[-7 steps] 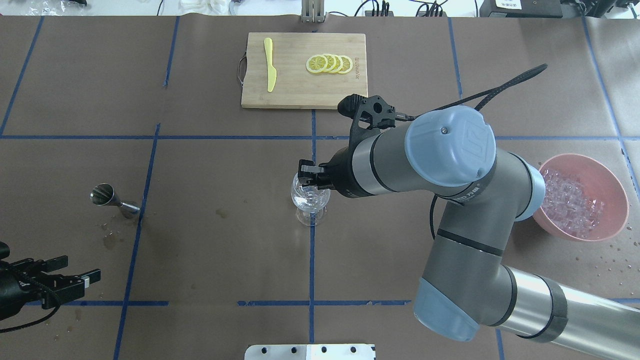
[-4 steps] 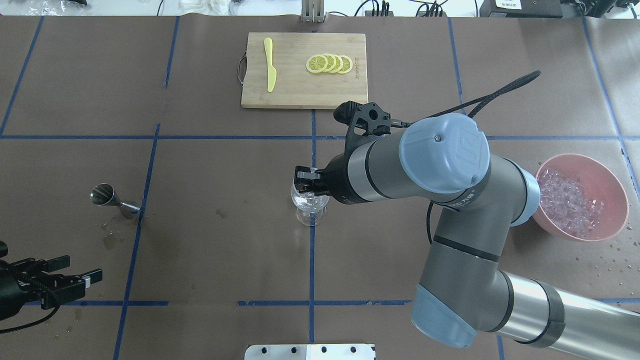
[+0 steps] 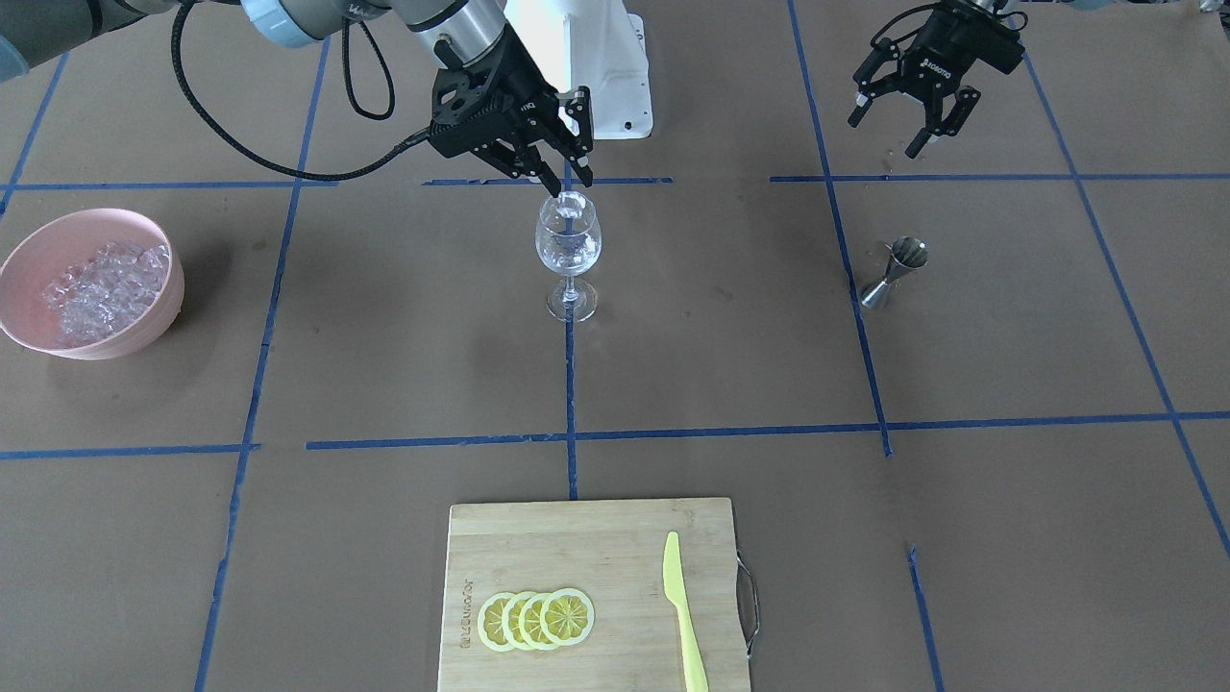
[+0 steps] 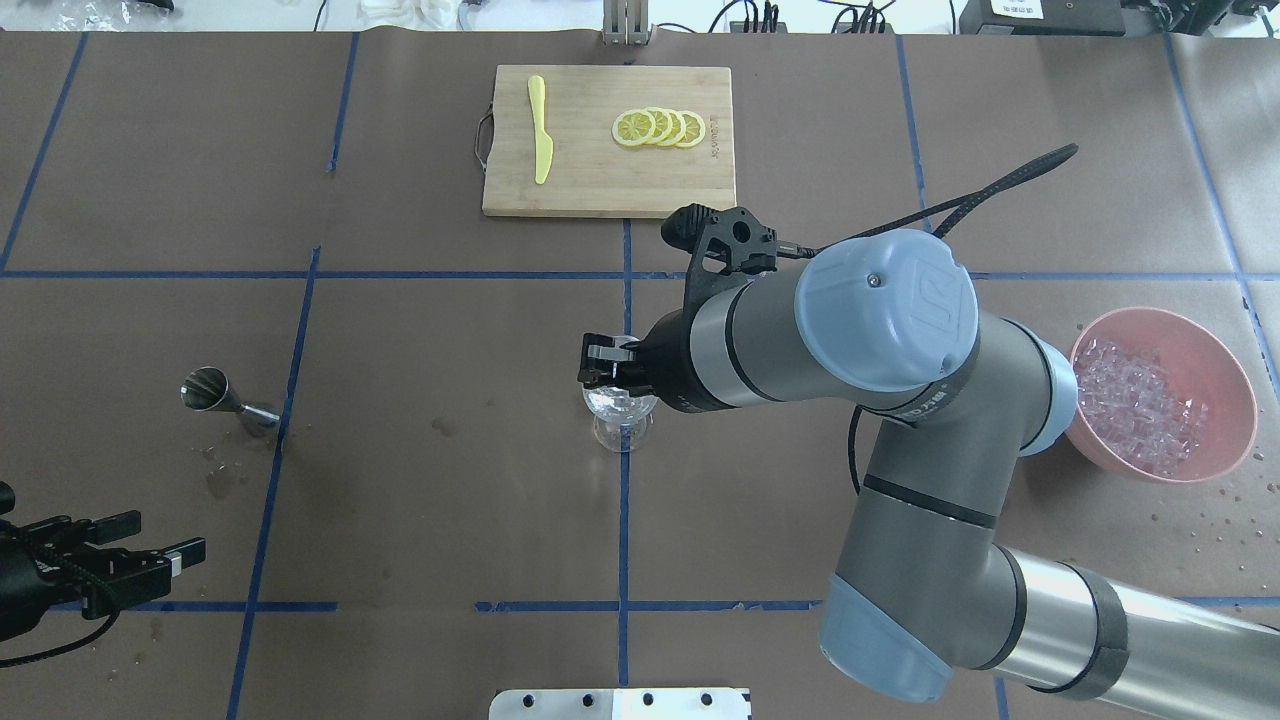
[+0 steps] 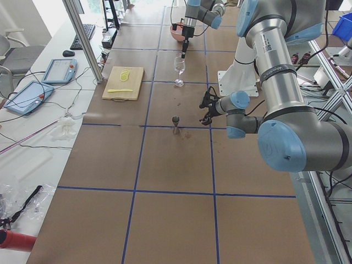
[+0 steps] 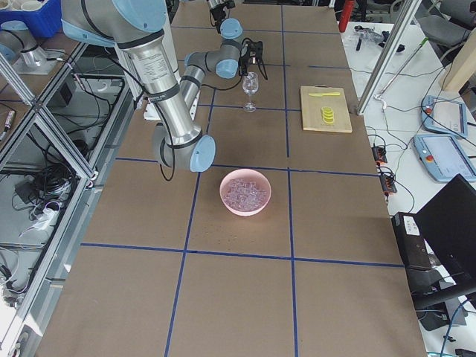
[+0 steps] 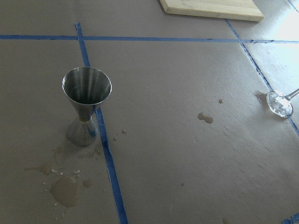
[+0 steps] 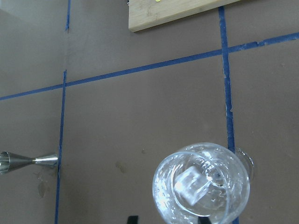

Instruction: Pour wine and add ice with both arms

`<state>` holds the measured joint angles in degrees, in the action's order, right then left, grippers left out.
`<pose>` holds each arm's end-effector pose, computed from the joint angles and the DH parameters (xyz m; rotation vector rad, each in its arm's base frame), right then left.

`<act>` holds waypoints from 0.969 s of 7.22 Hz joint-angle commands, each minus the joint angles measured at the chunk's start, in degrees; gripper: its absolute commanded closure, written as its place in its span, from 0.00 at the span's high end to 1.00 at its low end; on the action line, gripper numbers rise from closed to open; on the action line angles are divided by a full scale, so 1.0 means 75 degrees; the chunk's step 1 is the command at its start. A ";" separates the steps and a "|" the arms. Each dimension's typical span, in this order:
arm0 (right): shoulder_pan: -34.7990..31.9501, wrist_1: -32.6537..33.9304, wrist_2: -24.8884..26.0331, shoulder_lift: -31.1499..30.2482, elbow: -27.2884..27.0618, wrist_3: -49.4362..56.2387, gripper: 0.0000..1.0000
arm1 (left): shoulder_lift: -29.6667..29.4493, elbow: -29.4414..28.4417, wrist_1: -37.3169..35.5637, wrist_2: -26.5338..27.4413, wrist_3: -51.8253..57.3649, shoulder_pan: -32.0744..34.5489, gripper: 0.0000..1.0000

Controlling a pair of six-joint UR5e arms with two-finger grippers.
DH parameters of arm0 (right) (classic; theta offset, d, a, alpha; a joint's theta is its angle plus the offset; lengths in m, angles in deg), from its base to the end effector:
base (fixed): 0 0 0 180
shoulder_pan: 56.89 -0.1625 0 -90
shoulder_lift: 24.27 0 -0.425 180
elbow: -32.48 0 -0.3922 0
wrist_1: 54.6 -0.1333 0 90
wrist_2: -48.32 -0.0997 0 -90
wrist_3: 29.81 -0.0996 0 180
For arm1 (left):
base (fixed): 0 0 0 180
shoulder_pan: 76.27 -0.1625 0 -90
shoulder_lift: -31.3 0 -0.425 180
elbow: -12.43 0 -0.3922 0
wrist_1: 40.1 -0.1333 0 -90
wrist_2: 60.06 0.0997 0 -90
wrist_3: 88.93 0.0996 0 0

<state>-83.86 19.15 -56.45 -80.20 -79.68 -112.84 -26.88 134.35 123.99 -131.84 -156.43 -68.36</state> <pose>-0.4662 -0.3583 0.1224 0.1543 -1.2673 0.1374 0.2610 -0.2023 0.4528 0.5979 1.1645 0.0114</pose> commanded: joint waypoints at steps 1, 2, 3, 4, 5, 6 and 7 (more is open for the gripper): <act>-0.0060 -0.0001 0.0000 0.0004 -0.0022 -0.0004 1.00 | 0.0000 0.0068 -0.0012 -0.0004 0.0012 0.0012 1.00; -0.0188 -0.0001 -0.0035 -0.0020 -0.0080 0.0008 1.00 | 0.0000 0.0254 -0.0151 -0.0213 0.0012 0.0081 1.00; -0.0456 0.0104 -0.0151 -0.0124 -0.0243 0.0019 1.00 | -0.0081 0.0580 -0.0698 -0.0992 0.0035 0.0697 1.00; -0.0760 0.0871 -0.0373 -0.0125 -0.0523 0.0089 1.00 | -0.0349 0.0851 -0.1283 -0.2056 0.0105 0.1457 1.00; -0.0984 0.1481 -0.0398 -0.0172 -0.0712 0.0182 1.00 | -0.0908 0.0888 -0.1916 -0.2786 0.0140 0.2149 1.00; -0.1206 0.1882 -0.0398 -0.0346 -0.0725 0.0543 1.00 | -0.1088 0.0912 -0.2316 -0.3466 0.0454 0.2678 1.00; -0.1417 0.2130 -0.0398 -0.0580 -0.0725 0.1231 1.00 | -0.1113 0.0900 -0.2413 -0.4122 0.1130 0.3507 1.00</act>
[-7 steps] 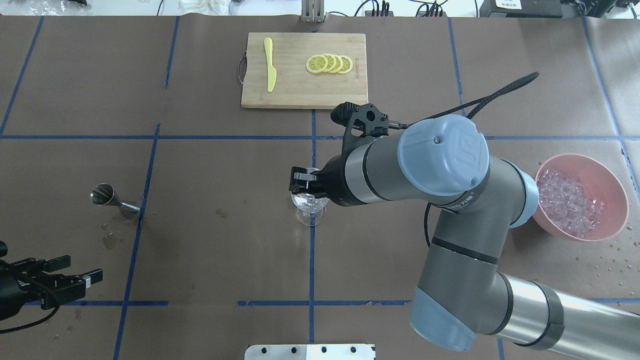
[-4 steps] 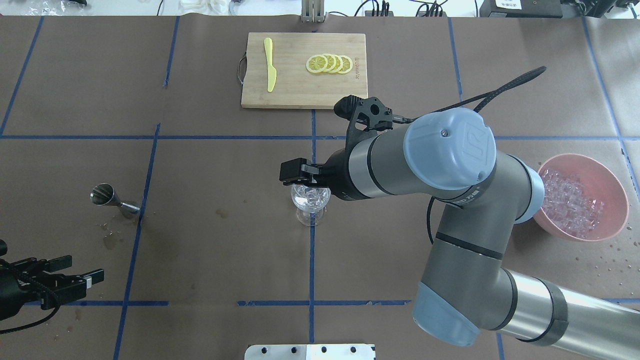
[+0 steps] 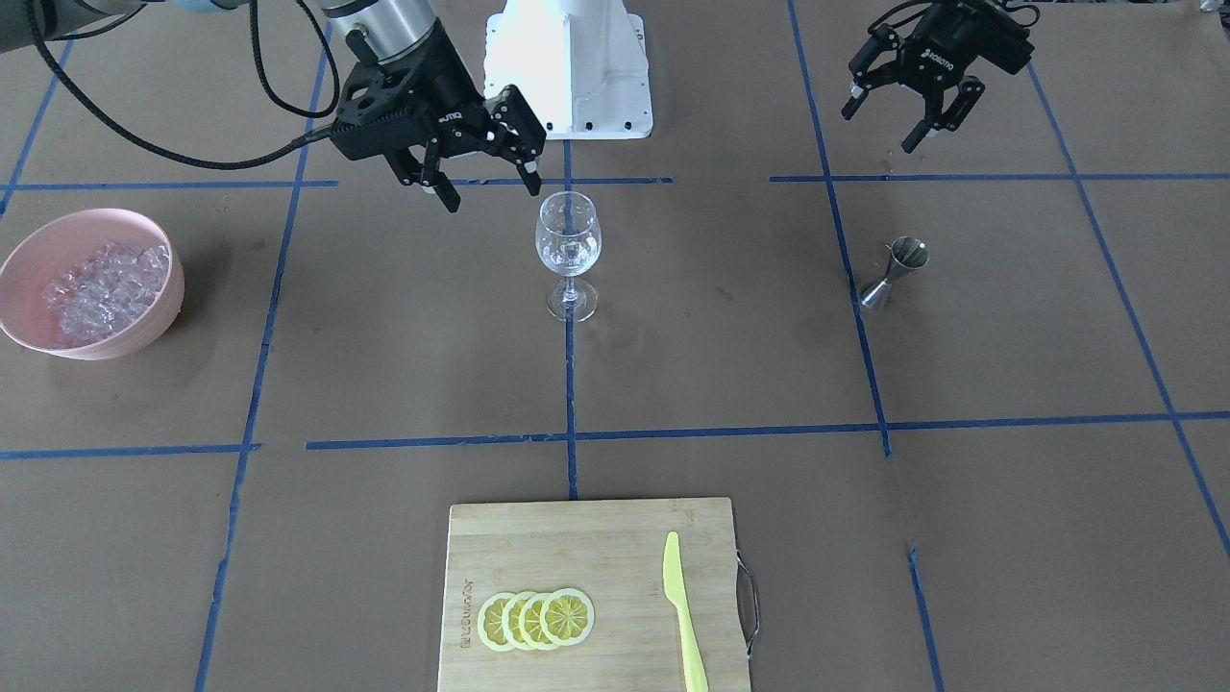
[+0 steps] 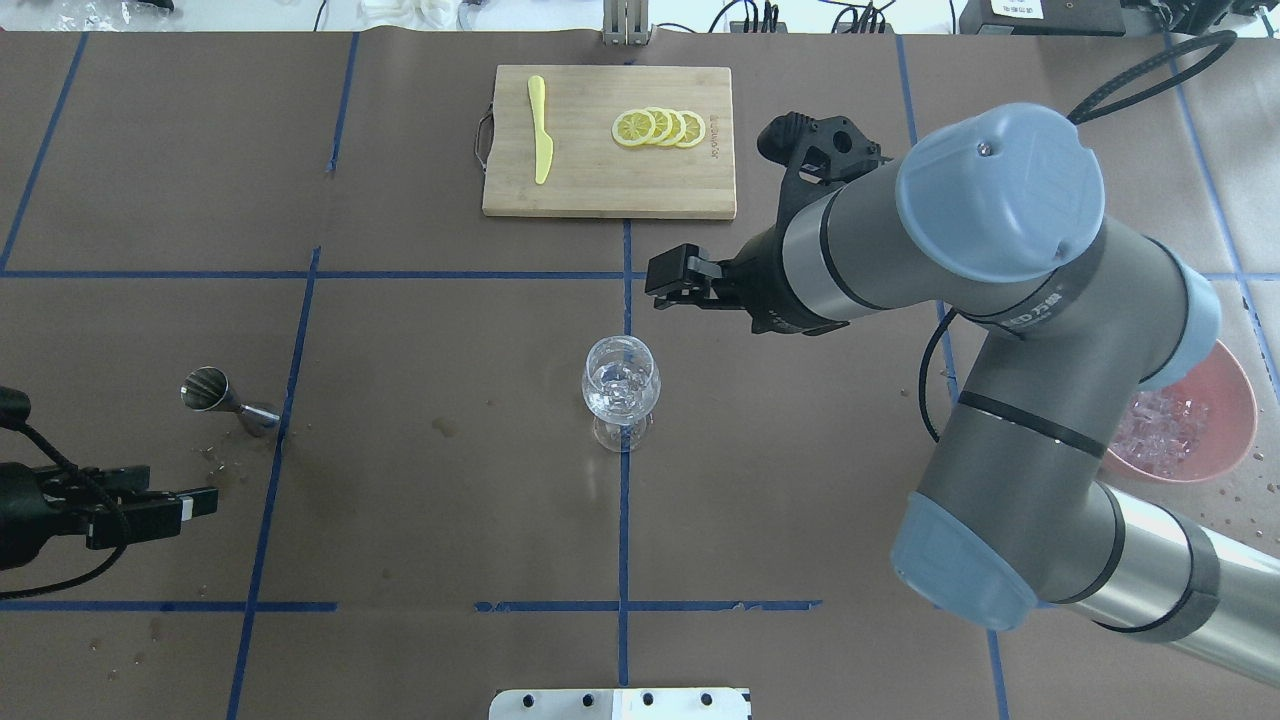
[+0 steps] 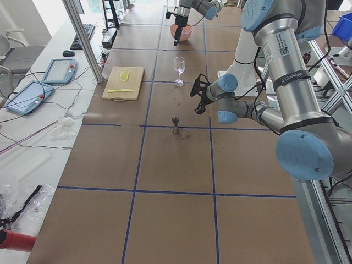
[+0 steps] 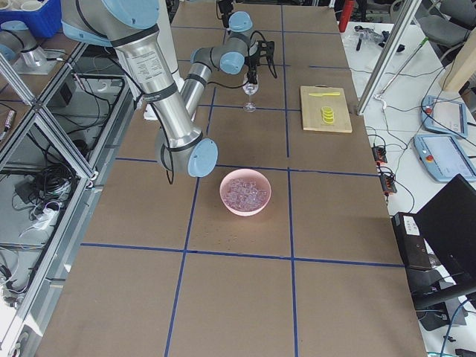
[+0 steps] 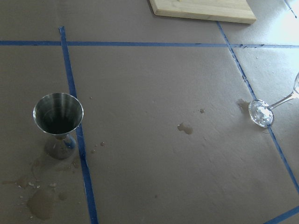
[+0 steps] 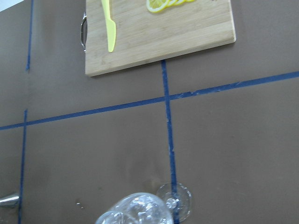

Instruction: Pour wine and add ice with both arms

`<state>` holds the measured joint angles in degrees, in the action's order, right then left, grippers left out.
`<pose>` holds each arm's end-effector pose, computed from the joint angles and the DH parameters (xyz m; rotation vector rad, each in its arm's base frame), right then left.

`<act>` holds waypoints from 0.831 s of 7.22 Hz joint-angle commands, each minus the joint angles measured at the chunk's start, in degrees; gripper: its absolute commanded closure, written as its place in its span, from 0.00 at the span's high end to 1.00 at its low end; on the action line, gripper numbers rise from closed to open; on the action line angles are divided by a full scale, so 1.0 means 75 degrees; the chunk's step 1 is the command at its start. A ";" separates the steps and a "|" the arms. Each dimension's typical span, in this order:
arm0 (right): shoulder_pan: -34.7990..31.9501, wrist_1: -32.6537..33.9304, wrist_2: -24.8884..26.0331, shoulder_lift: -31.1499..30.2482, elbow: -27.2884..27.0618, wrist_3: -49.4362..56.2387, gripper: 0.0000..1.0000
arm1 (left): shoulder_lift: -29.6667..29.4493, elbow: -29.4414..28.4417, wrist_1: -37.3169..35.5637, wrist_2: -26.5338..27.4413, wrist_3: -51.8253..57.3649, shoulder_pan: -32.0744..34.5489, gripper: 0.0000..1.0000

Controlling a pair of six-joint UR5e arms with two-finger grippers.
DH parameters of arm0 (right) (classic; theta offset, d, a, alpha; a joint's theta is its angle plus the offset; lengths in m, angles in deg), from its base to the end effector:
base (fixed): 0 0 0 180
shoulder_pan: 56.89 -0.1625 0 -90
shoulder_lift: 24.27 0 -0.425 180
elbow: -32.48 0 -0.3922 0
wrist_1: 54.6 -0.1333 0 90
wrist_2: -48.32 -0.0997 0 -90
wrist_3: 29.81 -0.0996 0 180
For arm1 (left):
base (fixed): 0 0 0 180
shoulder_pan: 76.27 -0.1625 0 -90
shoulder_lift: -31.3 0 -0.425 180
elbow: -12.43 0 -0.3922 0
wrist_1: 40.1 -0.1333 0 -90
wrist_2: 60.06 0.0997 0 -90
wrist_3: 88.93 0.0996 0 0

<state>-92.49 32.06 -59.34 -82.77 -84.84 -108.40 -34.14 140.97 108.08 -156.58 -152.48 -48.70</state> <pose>-0.3917 -0.4072 0.1455 0.1750 -1.0981 0.2108 0.2349 -0.2603 0.3897 0.4837 1.1653 0.0548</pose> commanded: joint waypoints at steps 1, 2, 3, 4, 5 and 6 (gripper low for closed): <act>-0.0478 0.0770 -0.0024 -0.0506 -0.0095 0.1157 1.00 | -0.0436 -0.0053 -0.0316 -0.1746 0.1214 0.1869 1.00; -0.0700 0.1099 -0.0059 -0.0856 -0.0153 0.1696 1.00 | -0.0682 -0.0181 -0.0618 -0.2579 0.1405 0.2645 1.00; -0.1039 0.1438 -0.0164 -0.1127 -0.0142 0.2502 1.00 | -0.0801 -0.0322 -0.0841 -0.2808 0.1802 0.3070 1.00; -0.1460 0.1883 -0.0397 -0.1315 -0.0084 0.3647 1.00 | -0.1069 -0.0741 -0.0901 -0.2834 0.2223 0.3655 1.00; -0.1847 0.2258 -0.0504 -0.1491 -0.0049 0.4598 1.00 | -0.1501 -0.1116 -0.1517 -0.3101 0.2680 0.3916 1.00; -0.2094 0.2320 -0.0528 -0.1678 0.0102 0.5211 1.00 | -0.1992 -0.1201 -0.2741 -0.3115 0.3729 0.4394 1.00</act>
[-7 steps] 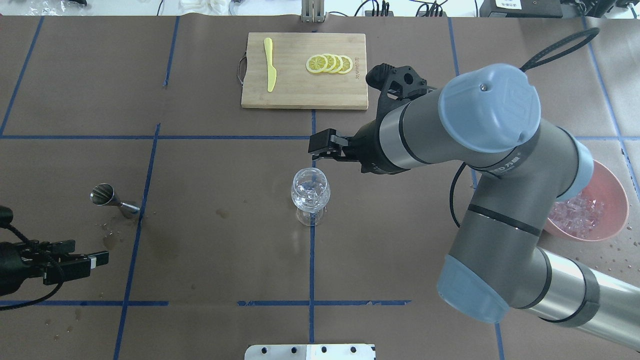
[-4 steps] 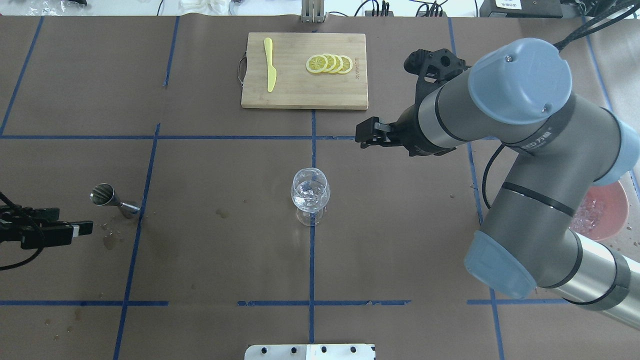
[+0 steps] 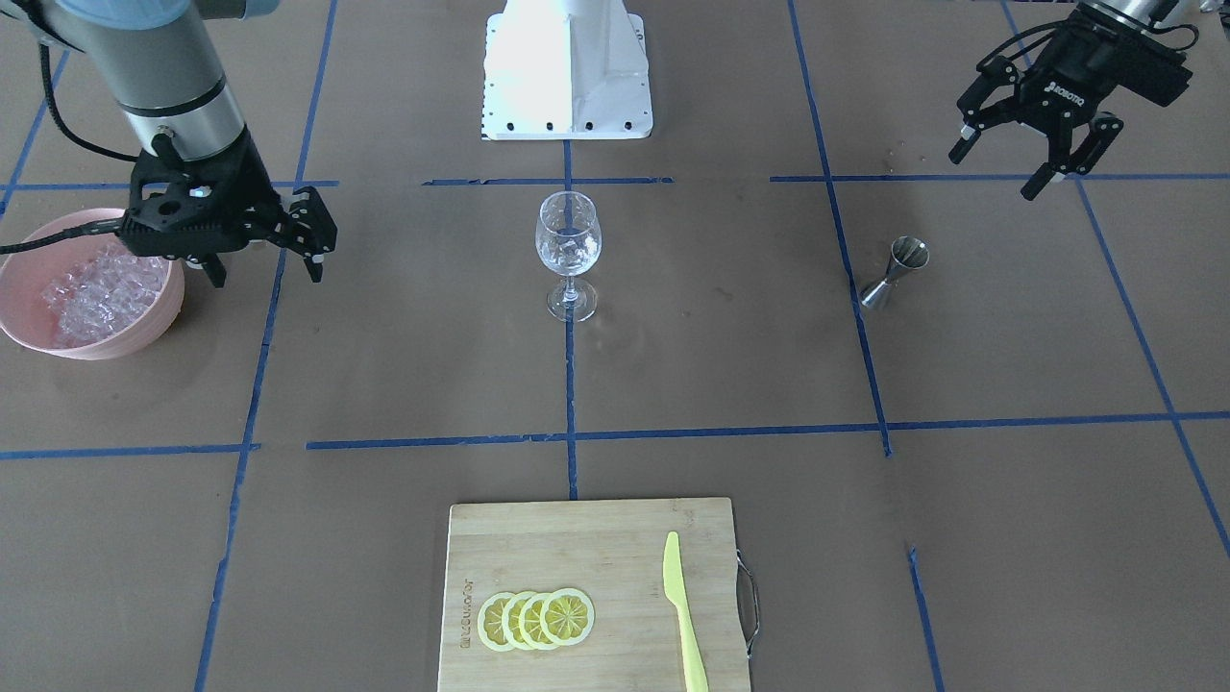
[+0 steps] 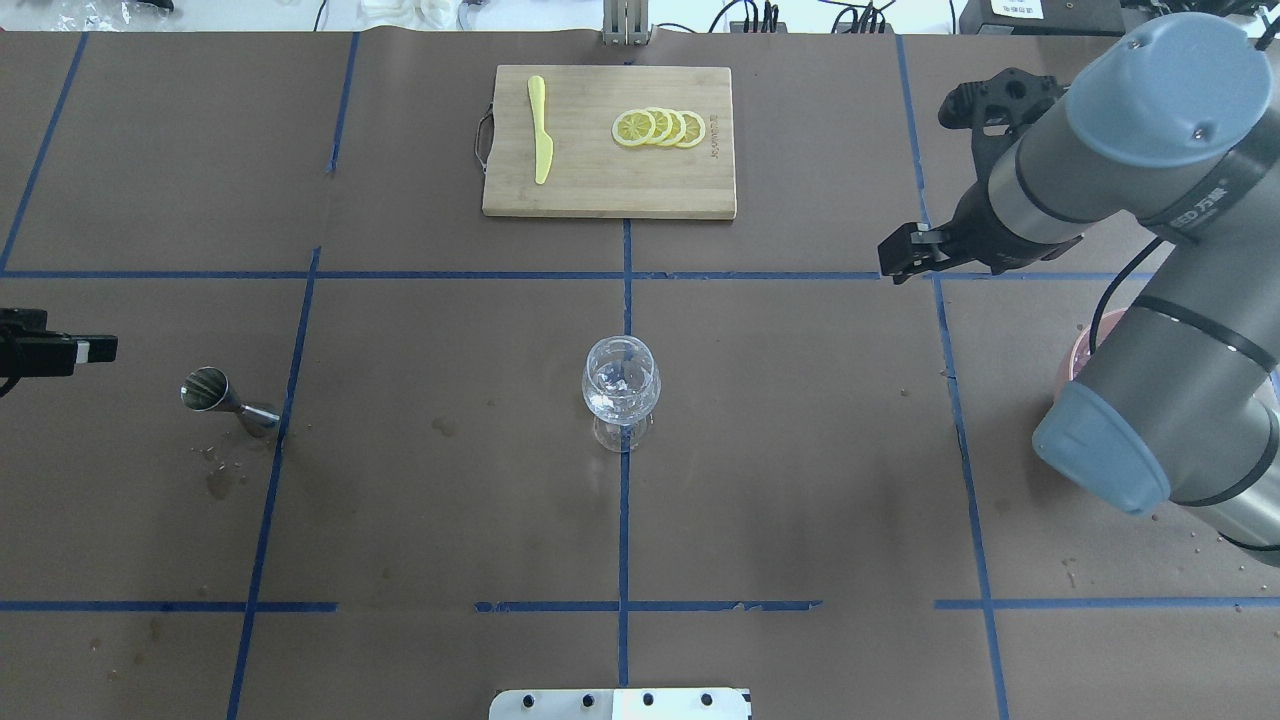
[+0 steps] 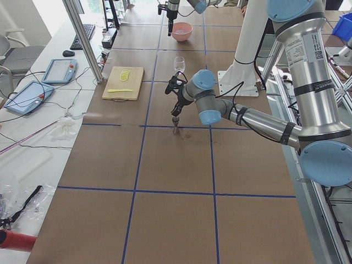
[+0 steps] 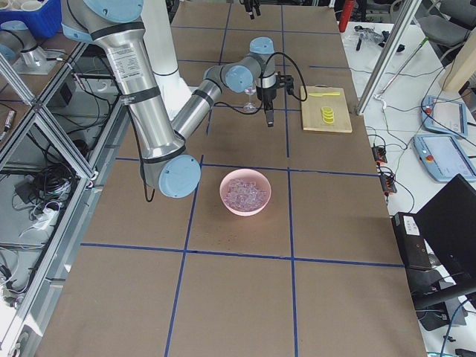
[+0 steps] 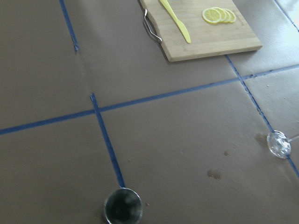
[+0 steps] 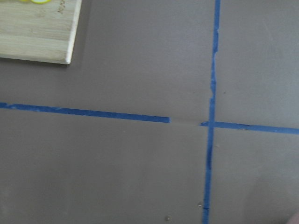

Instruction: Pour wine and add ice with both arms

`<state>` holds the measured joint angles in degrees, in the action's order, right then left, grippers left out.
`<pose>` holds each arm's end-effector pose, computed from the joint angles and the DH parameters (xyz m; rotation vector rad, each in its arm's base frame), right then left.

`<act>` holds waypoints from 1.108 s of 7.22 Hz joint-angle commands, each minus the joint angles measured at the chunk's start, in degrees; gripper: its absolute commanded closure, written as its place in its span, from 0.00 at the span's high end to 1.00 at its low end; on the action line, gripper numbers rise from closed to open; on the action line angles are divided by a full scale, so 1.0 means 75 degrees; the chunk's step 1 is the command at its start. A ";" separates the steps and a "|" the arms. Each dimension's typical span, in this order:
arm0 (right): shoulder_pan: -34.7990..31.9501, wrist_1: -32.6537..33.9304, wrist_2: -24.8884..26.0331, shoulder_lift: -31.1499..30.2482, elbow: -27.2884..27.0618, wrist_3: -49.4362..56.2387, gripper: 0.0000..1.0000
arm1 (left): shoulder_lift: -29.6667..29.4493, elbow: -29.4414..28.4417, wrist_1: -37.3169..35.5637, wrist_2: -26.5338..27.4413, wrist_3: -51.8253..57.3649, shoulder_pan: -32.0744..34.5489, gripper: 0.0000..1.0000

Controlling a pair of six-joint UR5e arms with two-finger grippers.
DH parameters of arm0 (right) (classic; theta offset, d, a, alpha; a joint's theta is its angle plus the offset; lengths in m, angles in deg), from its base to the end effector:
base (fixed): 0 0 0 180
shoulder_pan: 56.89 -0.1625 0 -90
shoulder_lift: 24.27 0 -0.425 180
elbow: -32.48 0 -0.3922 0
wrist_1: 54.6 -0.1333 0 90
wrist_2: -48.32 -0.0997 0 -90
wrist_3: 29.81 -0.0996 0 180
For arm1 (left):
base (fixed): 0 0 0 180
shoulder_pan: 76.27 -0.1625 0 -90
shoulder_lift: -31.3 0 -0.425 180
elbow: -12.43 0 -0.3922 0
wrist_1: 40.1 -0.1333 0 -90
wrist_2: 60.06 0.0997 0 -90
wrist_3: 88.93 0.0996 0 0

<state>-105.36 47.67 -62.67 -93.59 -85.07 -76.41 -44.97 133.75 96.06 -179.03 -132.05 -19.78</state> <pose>-0.2894 -0.4740 0.2843 0.1994 -0.6857 -0.0303 0.1473 -0.3765 0.4060 0.5716 1.0260 0.1331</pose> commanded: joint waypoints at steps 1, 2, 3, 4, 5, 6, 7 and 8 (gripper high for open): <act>-0.0705 0.0251 -0.0096 -0.0424 0.0332 0.1741 1.00 | -0.1539 -0.0506 -0.2625 -0.0121 0.2082 0.1262 1.00; -0.1149 0.0239 -0.0282 -0.0728 0.0520 0.2688 1.00 | -0.2605 -0.1077 -0.3951 -0.0121 0.3241 0.1838 1.00; -0.1768 0.0227 -0.0736 -0.0905 0.0835 0.3649 1.00 | -0.2894 -0.1500 -0.4509 -0.0156 0.4007 0.2296 1.00; -0.2506 0.0192 -0.1274 -0.1034 0.1383 0.4726 1.00 | -0.2908 -0.1853 -0.4550 -0.0214 0.4479 0.2672 1.00; -0.3209 0.0157 -0.1848 -0.1035 0.2073 0.5688 1.00 | -0.2897 -0.2332 -0.4492 -0.0992 0.4634 0.3256 1.00; -0.3819 0.0145 -0.2457 -0.1035 0.2672 0.6440 1.00 | -0.2873 -0.2719 -0.4526 -0.1777 0.4868 0.3529 1.00; -0.4313 0.0145 -0.2742 -0.1035 0.3142 0.6854 1.00 | -0.2804 -0.3153 -0.4527 -0.1983 0.5450 0.3879 1.00; -0.4654 0.0145 -0.2756 -0.1105 0.3332 0.7206 1.00 | -0.2664 -0.3563 -0.4619 -0.2205 0.6361 0.4161 1.00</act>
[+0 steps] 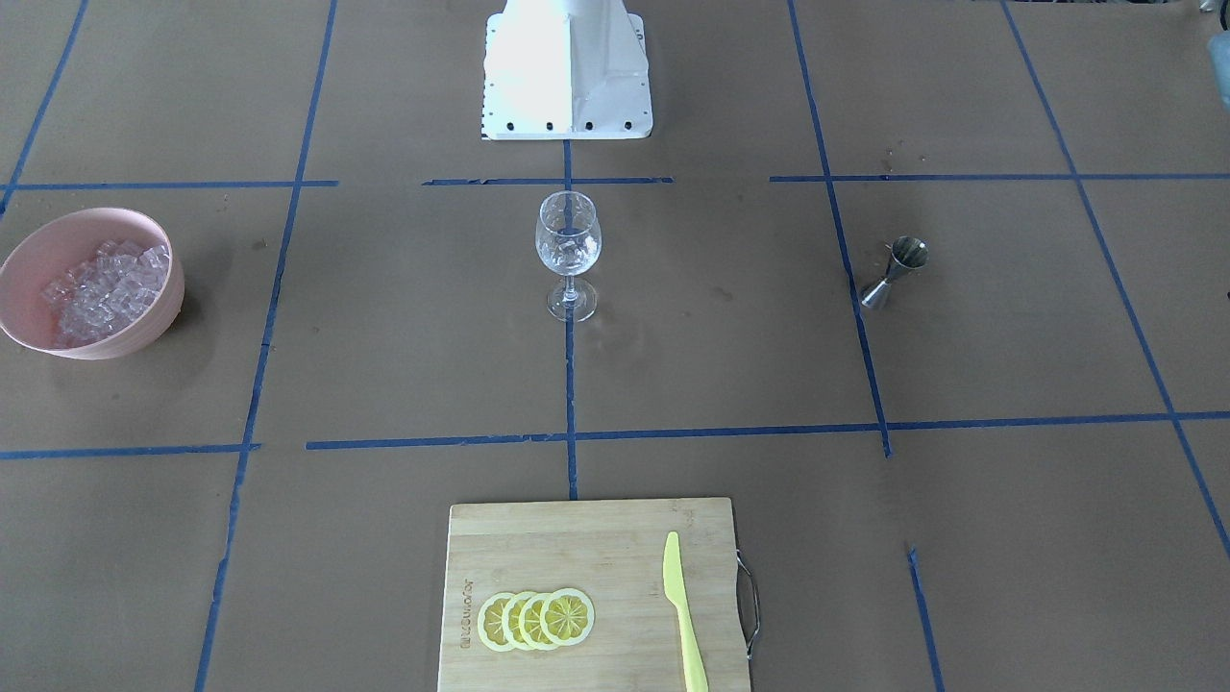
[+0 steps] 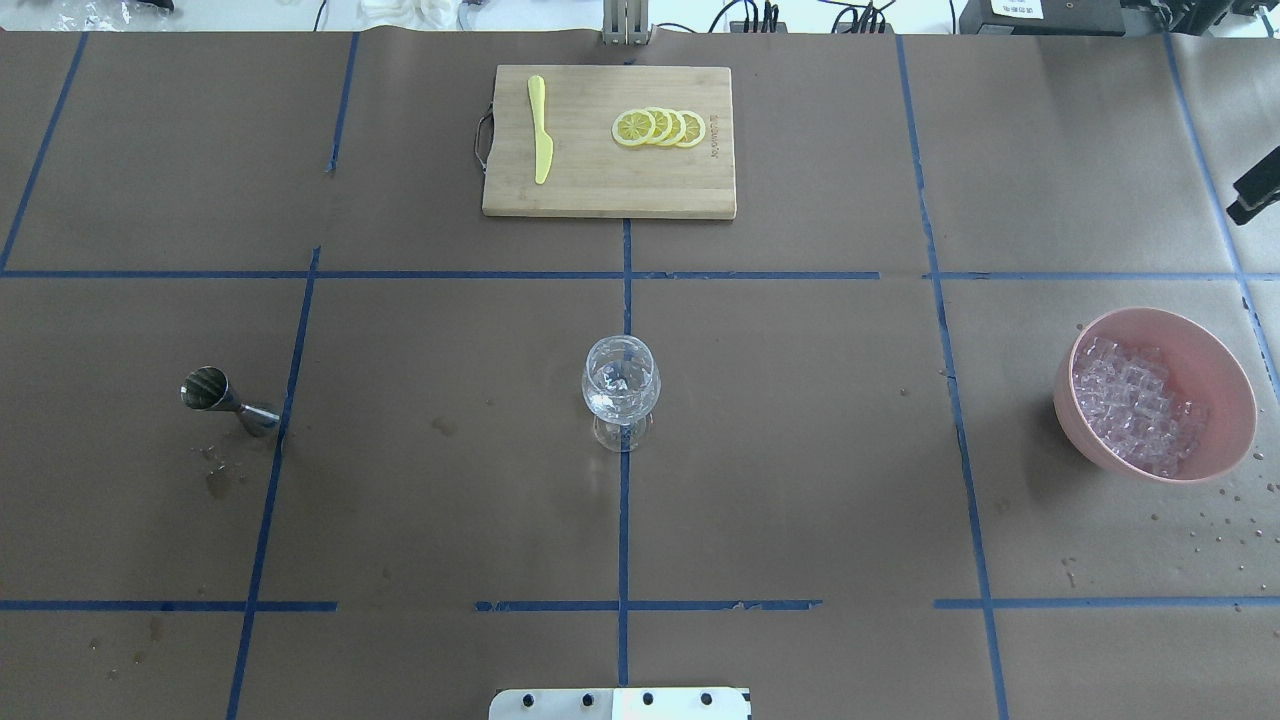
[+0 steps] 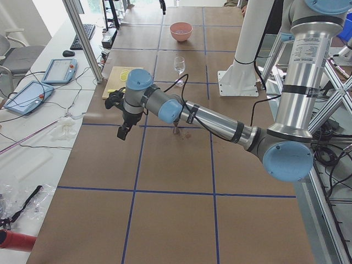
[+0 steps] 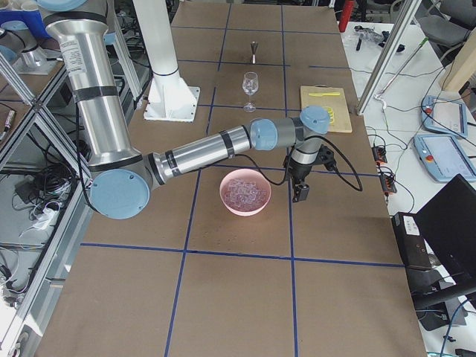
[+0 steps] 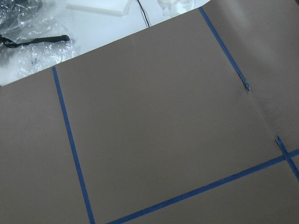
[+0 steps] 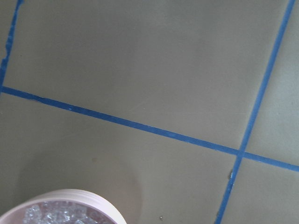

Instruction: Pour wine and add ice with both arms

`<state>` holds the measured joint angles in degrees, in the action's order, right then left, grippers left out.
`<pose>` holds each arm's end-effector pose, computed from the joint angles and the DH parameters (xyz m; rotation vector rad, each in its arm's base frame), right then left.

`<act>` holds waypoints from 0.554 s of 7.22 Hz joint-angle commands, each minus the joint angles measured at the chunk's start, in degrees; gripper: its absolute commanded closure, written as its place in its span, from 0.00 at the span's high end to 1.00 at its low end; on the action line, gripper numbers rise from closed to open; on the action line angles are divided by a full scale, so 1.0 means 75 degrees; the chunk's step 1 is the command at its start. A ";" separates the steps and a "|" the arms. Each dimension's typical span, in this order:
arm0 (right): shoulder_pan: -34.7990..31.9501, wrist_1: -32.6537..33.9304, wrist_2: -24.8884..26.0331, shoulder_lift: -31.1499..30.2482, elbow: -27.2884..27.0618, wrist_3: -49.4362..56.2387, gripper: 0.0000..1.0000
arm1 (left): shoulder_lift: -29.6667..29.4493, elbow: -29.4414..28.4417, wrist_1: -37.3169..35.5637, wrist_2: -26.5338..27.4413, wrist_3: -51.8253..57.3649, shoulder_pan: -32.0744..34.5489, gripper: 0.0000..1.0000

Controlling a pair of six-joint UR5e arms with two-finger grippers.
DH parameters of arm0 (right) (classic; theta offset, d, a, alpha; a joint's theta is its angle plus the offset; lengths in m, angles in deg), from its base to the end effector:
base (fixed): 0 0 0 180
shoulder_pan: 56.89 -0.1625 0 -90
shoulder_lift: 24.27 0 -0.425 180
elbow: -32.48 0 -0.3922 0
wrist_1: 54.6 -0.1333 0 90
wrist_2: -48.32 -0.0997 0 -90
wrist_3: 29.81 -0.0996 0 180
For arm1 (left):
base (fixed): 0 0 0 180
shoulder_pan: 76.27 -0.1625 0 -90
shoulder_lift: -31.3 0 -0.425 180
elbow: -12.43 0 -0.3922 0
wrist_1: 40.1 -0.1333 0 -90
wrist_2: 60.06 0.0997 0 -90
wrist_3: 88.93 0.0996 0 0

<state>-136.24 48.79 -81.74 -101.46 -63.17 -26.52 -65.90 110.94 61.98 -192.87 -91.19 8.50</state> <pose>-0.0378 -0.5752 0.5199 0.0400 -0.7048 -0.2641 -0.0149 -0.5568 0.4961 0.4136 0.7615 0.2297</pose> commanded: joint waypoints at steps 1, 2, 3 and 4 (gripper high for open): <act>-0.0819 -0.0016 -0.0249 -0.0299 0.0413 0.1057 1.00 | 0.0488 -0.0676 -0.0100 -0.0373 0.1200 0.0486 1.00; -0.0961 -0.0004 -0.0655 -0.0545 0.0436 0.1050 1.00 | 0.0921 -0.0689 -0.0088 -0.0362 0.1203 0.0614 1.00; -0.0986 -0.0016 -0.0729 -0.0536 0.0425 0.1027 1.00 | 0.1157 -0.0655 -0.0100 -0.0362 0.1134 0.0685 1.00; -0.0986 -0.0062 -0.0660 -0.0525 0.0436 0.0876 1.00 | 0.1160 -0.0631 -0.0413 -0.0339 0.1121 0.0790 1.00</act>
<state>-143.32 48.60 -86.50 -105.19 -59.99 -19.26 -58.28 106.10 60.62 -195.51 -82.73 13.51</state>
